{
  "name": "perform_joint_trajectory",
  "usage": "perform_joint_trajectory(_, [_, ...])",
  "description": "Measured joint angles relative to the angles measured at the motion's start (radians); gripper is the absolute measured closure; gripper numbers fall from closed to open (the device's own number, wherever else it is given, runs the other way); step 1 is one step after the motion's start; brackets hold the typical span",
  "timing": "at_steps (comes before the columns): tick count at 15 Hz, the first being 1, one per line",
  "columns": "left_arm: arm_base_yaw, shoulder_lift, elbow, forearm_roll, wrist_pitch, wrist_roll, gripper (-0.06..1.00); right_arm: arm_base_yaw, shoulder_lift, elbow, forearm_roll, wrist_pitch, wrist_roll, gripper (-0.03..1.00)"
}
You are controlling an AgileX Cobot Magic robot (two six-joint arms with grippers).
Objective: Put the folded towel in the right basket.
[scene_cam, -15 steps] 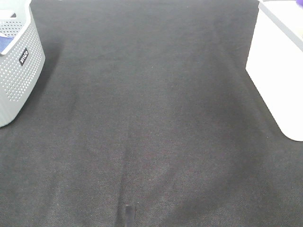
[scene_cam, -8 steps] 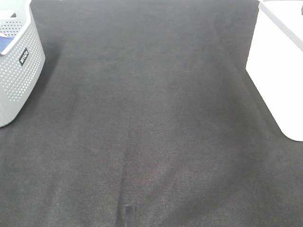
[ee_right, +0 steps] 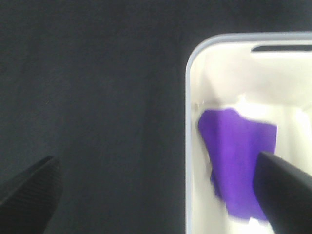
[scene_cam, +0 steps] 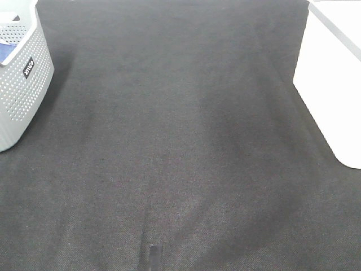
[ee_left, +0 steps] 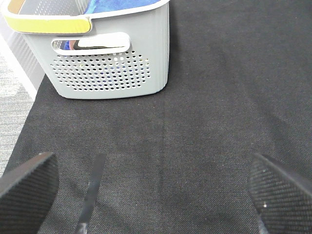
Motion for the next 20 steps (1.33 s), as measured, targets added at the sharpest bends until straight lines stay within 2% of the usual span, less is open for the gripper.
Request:
perform_joint_trajectory(3, [0.0, 0.0, 0.0, 0.0, 0.0, 0.0, -0.05, 0.0, -0.33, 0.379, -0.008, -0.001, 0.006, -0.01])
perform_joint_trajectory(4, [0.0, 0.0, 0.0, 0.0, 0.0, 0.0, -0.05, 0.0, -0.33, 0.379, -0.008, -0.001, 0.006, -0.01])
perform_joint_trajectory(7, [0.0, 0.0, 0.0, 0.0, 0.0, 0.0, -0.05, 0.0, -0.778, 0.832, -0.003, -0.035, 0.006, -0.01])
perform_joint_trajectory(11, [0.0, 0.0, 0.0, 0.0, 0.0, 0.0, -0.05, 0.0, -1.345, 1.292, 0.002, -0.123, 0.008, -0.01])
perform_joint_trajectory(13, [0.0, 0.0, 0.0, 0.0, 0.0, 0.0, -0.05, 0.0, -1.57, 1.432, 0.002, -0.123, 0.008, -0.01])
perform_joint_trajectory(14, [0.0, 0.0, 0.0, 0.0, 0.0, 0.0, -0.05, 0.0, -1.774, 1.523, 0.002, -0.1, 0.008, -0.01])
perform_joint_trajectory(15, [0.0, 0.0, 0.0, 0.0, 0.0, 0.0, -0.05, 0.0, -1.859, 1.558, 0.002, -0.081, 0.008, -0.01])
perform_joint_trajectory(18, [0.0, 0.0, 0.0, 0.0, 0.0, 0.0, -0.05, 0.0, -1.904, 1.598, 0.002, -0.04, 0.002, -0.01])
perform_joint_trajectory(20, [0.0, 0.0, 0.0, 0.0, 0.0, 0.001, -0.05, 0.0, -1.904, 1.642, 0.011, -0.046, -0.051, -0.01])
